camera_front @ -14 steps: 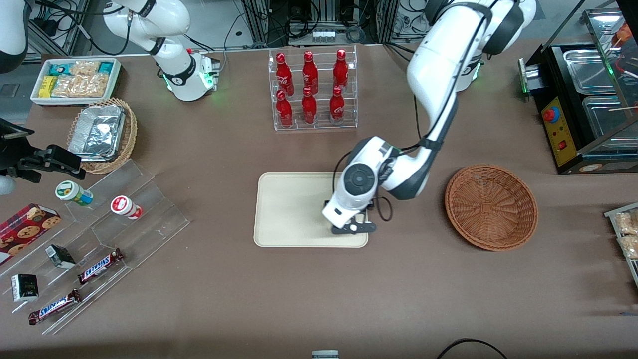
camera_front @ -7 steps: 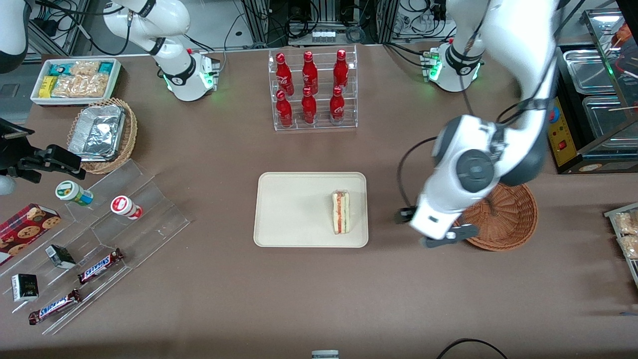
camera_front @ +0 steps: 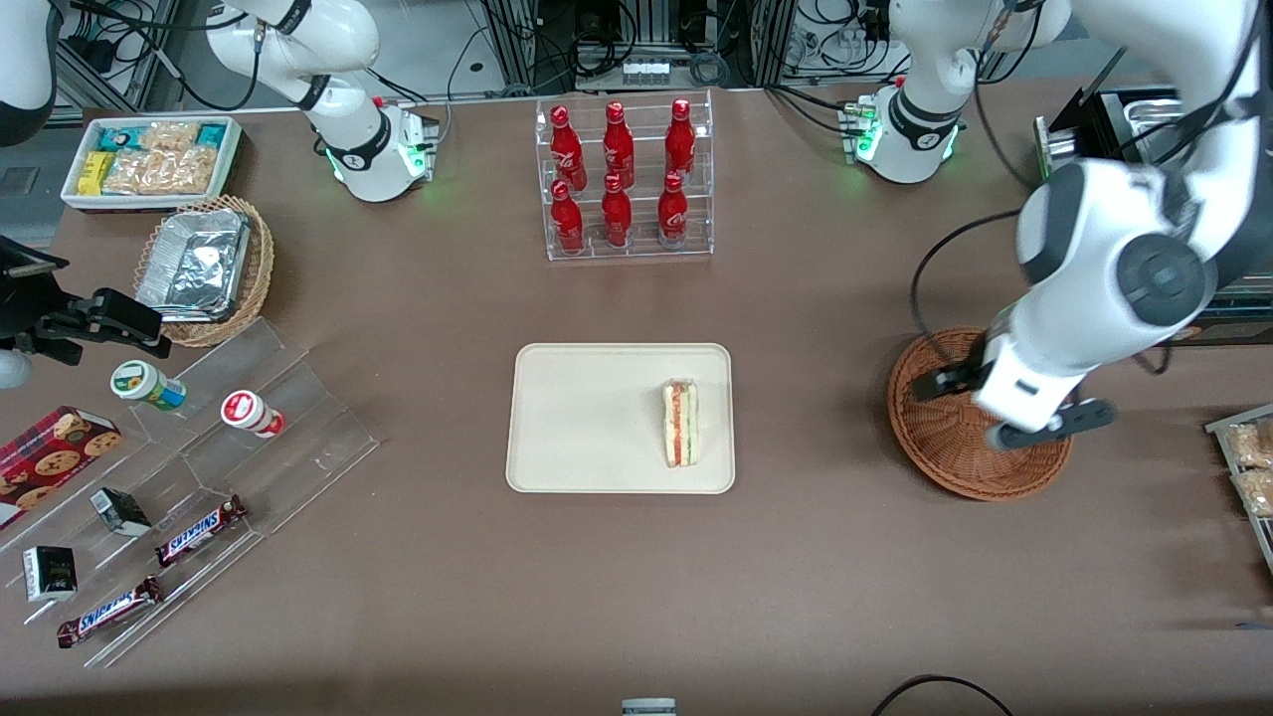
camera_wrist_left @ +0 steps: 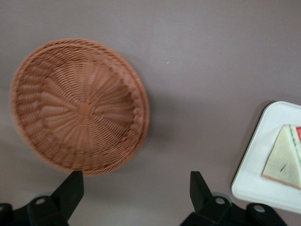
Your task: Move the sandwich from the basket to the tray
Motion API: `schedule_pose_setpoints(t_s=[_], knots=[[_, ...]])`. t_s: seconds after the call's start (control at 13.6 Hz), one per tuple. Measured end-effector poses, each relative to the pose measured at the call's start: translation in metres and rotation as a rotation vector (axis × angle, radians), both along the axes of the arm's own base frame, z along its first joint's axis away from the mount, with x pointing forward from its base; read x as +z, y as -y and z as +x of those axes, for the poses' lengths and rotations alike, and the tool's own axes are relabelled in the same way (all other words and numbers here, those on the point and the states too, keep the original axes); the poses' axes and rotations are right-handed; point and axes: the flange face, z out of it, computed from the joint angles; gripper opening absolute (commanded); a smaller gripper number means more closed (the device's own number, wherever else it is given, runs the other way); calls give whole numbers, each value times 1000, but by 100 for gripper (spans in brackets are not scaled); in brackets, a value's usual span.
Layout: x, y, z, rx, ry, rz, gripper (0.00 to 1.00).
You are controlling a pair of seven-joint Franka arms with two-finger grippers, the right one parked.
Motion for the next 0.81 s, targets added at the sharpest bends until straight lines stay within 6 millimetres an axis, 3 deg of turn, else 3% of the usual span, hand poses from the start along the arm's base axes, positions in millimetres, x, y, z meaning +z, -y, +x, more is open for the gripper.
schedule_pose_setpoints(t_s=[0.37, 0.59, 0.81], knots=[[85, -48, -39, -146, 14, 6, 100], [125, -64, -62, -182, 38, 3, 100], [152, -68, -70, -179, 58, 7, 100]])
